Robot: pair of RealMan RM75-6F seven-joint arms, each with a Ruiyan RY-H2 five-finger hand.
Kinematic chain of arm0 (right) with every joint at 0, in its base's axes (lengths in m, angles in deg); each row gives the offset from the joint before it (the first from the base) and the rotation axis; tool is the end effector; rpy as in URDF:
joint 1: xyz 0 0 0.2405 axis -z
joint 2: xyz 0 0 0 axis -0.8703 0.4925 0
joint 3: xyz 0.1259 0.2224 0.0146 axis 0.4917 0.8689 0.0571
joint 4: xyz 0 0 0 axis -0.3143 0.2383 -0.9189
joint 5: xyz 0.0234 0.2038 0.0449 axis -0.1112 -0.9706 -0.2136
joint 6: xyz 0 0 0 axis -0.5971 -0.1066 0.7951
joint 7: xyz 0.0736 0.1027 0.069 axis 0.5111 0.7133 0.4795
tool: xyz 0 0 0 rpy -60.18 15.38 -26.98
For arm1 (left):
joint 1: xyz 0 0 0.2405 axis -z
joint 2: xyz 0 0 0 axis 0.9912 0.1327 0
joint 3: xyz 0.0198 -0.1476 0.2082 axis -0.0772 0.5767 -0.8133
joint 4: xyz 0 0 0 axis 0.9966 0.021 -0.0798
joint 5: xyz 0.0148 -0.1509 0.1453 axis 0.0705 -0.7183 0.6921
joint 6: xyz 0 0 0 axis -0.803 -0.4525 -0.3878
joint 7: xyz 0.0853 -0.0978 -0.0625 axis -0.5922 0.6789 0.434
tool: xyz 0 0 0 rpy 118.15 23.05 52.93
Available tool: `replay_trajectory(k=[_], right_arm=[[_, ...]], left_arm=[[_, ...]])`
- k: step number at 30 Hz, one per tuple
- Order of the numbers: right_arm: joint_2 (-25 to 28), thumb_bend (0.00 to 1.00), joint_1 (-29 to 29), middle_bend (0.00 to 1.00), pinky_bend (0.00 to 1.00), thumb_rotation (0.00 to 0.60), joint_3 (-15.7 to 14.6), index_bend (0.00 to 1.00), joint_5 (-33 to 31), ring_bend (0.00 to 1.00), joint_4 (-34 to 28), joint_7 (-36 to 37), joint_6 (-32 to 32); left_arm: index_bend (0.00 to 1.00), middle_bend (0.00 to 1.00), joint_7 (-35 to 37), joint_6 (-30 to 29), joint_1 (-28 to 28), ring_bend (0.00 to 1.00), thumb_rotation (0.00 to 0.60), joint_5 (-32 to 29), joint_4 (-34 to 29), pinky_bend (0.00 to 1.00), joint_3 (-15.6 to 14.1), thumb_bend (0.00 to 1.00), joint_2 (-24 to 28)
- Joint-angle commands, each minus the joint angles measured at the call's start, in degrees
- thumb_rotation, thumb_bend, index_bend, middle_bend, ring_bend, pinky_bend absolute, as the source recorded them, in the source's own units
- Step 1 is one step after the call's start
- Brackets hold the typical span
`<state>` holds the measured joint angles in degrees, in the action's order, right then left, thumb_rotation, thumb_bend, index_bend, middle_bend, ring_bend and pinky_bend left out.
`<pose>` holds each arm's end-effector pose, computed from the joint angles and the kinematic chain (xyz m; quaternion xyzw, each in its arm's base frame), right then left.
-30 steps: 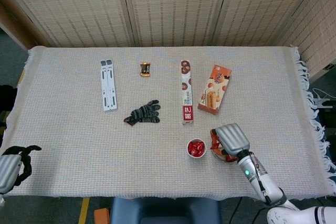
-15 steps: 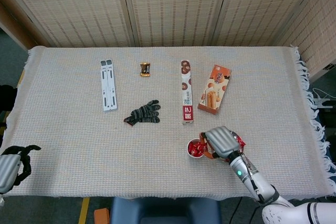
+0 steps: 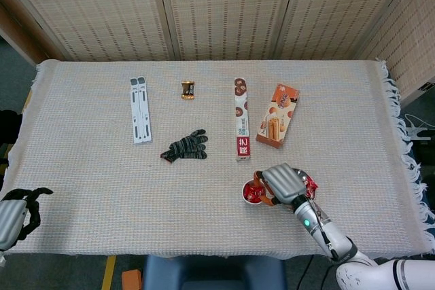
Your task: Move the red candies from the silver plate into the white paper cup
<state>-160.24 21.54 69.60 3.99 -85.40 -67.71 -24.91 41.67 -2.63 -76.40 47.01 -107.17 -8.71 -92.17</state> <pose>-0.1507 -0.2718 0.0254 0.7682 -0.4262 0.3126 0.3612 -0.3150 0.1715 0.1735 -0.6243 -0.4268 -0.3403 0.5588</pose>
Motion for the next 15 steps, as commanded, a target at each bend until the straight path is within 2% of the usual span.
replay_trajectory(k=[1,8,15], right_arm=[[0.0,0.14,0.1,0.77,1.0,0.6,-0.1,0.48,0.3,0.82,0.2,0.6,0.2],[1.2,0.1,0.8,0.77,1.0,0.6,0.0,0.44,1.6,0.82,0.1,1.9,-0.6],[1.7,0.1,3.5,0.77,1.0,0.6,-0.1,0.42,3.3,0.82,1.9,0.4,-6.2]], left_arm=[[0.31,0.4,0.0,0.0,0.0,0.31,0.6,0.0,0.0,0.25,0.0,0.64,0.0],[0.31,0.4,0.2,-0.1,0.0,0.31,0.6,0.0,0.0,0.25,0.0,0.64,0.0],[0.31,0.4,0.0,0.1,0.0,0.31,0.6,0.1,-0.1,0.25,-0.1,0.64,0.0]])
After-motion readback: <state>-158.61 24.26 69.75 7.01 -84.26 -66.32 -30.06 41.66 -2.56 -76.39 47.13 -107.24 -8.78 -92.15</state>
